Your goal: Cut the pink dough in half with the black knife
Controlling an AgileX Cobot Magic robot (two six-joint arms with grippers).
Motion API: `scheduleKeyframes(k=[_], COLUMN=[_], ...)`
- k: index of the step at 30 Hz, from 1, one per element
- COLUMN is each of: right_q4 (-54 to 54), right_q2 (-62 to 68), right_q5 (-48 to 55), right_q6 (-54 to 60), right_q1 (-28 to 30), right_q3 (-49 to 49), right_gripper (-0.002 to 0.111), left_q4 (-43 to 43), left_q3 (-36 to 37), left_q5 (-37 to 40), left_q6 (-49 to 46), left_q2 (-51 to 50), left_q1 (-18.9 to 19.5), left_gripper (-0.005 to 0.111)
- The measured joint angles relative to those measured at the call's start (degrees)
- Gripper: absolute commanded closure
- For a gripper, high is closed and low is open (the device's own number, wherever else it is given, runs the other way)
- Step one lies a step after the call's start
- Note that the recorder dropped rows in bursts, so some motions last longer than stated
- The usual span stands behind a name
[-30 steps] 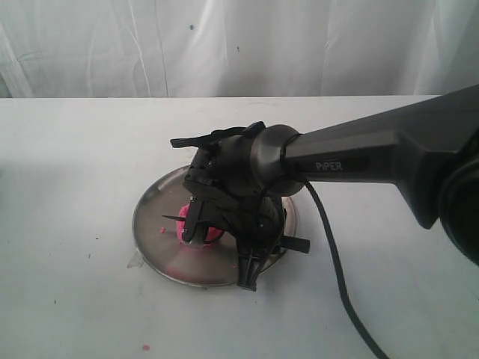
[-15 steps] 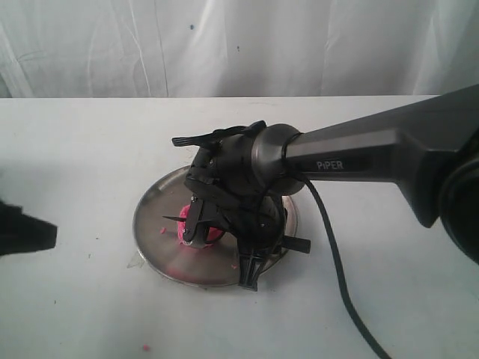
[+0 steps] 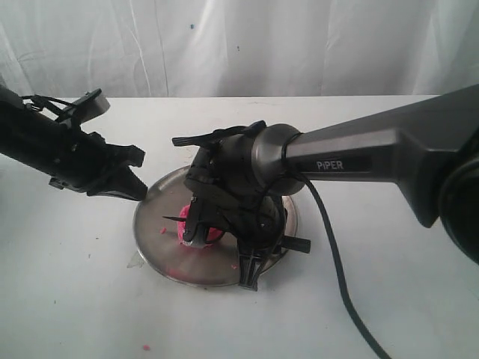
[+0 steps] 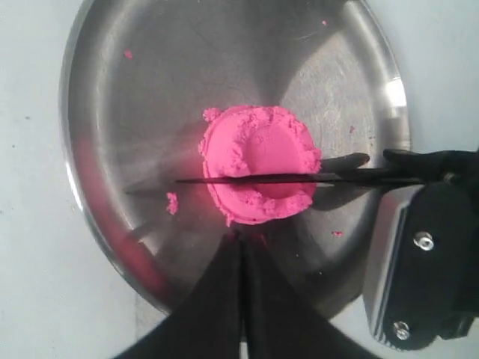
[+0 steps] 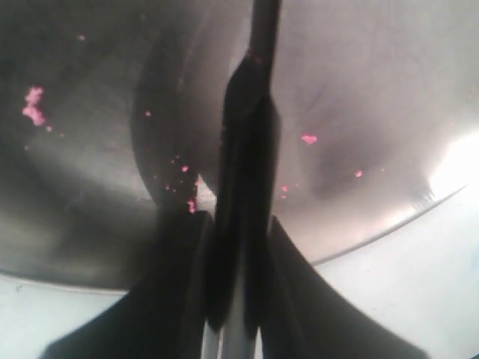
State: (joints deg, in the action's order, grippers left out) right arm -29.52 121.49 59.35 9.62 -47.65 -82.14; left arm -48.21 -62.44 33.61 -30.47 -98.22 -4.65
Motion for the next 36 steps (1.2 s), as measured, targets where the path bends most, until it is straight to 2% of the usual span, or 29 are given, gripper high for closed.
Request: scheduleKeyframes(k=[10, 36], right_q4=[0.0, -0.3], right_q2=[0.0, 0.0], right_q5=[0.0, 0.0], right_q6=[0.0, 0.0], right_q1=[0.0, 0.0], right_q3=[0.0, 0.0], right_gripper=[0.108, 0.108], left_q4=[-0.2, 0.0], left_q3=[-5.1, -5.3], left_q5=[-1.8, -6.5], left_q6=[-2.5, -2.8], left_q2=[-7.8, -13.1], left_q1=[-4.3, -4.5], left_gripper=[0.107, 0.107])
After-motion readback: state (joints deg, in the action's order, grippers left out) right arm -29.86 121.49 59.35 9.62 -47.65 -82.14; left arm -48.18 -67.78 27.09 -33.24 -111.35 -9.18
